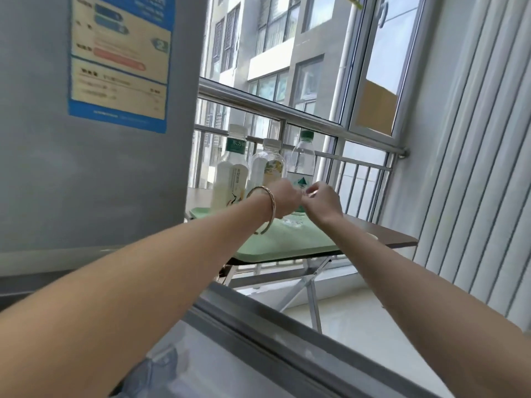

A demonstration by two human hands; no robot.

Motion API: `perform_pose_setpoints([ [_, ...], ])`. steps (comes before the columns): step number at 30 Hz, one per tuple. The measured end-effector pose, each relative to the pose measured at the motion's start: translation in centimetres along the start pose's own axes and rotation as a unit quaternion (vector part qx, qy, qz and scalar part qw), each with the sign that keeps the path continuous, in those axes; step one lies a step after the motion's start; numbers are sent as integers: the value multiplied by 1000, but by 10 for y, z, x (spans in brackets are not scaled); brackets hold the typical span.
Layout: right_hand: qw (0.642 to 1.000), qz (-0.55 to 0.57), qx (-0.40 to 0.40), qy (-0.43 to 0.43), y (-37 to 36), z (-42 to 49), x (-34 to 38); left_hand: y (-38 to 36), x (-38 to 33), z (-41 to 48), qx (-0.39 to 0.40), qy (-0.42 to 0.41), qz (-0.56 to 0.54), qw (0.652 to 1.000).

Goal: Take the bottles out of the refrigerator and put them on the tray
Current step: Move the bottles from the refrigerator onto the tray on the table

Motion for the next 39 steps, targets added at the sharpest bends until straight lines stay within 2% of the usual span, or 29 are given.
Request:
perform_pose_setpoints([
  [2,999,-3,-1,40,6,-16,24,23,0,-14,-50,-8,25,998],
  [6,994,25,60,92,2,-81,84,88,10,-83,-139,-21,116,983],
  [10,986,38,107,124,-23,-140,138,129,48,-143,-127,17,190,973],
  [15,972,57,176,145,-84,-204,193,166,108,-210,-98,75,226,966],
  [19,942,58,266,196,-155,-267,230,187,171,-257,-93,136,240,957],
  [23,923,63,317,211,-216,-308,232,184,220,-289,-87,174,238,952],
  [26,896,57,382,219,-272,-346,236,185,279,-324,-91,241,224,940],
  [30,844,17,486,226,-360,-392,224,178,352,-357,-91,317,214,920],
  [34,805,-22,545,234,-428,-413,204,172,395,-373,-90,377,206,899],
  [36,797,-37,556,234,-465,-414,200,171,414,-375,-100,395,202,891],
  [39,787,-34,529,315,-486,-419,215,172,437,-378,-120,414,184,884],
])
Point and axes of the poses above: each hand's wrist, its own z-axis towards the middle knuckle, its own y-axis out of the back of the hand, x = y × z, the point moved 8 cm from there along z, towards the middle knuckle, and after that the axes turned 3 degrees about z, right-handed, at the moved point
